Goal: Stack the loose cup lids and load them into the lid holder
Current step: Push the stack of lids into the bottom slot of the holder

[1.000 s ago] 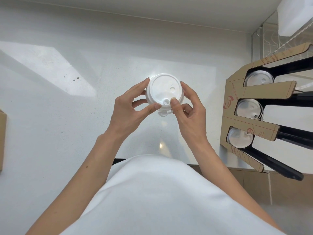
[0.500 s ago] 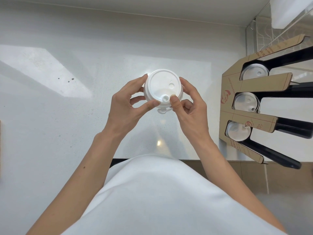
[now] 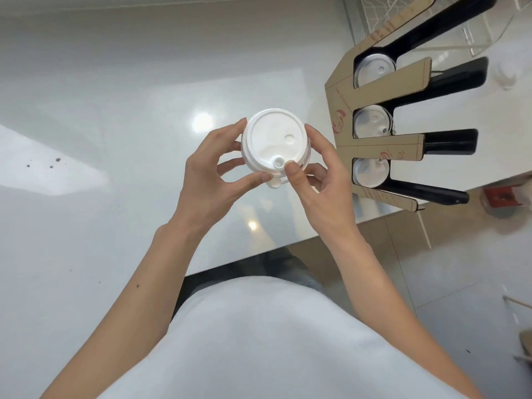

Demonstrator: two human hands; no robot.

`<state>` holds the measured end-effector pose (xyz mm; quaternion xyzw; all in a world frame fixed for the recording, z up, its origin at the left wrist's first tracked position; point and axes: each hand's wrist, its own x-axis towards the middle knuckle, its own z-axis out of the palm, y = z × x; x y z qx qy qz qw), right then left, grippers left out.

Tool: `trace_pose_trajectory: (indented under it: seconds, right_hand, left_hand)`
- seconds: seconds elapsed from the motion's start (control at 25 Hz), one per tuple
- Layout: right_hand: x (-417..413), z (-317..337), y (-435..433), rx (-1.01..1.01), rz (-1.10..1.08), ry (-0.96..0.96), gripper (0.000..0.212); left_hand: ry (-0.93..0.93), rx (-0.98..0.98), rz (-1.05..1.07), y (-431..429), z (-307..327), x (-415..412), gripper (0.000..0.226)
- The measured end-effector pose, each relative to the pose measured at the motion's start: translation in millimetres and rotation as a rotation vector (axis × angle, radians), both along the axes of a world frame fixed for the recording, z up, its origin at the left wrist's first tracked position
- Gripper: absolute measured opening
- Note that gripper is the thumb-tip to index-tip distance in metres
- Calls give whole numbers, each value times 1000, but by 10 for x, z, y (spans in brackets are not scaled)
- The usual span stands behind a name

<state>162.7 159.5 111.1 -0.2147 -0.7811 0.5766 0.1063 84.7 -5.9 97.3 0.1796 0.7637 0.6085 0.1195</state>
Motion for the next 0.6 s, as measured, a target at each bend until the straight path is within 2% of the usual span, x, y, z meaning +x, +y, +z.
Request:
trace_pose_trajectory:
  seconds: [0.28, 0.6]
  right_hand:
    - [454, 115, 462, 8, -25, 35, 52]
    - [1241, 219, 1380, 49, 31, 106, 55]
  left_hand:
    - [68, -3, -15, 476, 138, 423, 79]
    - [125, -24, 62, 1363, 242, 1310, 76]
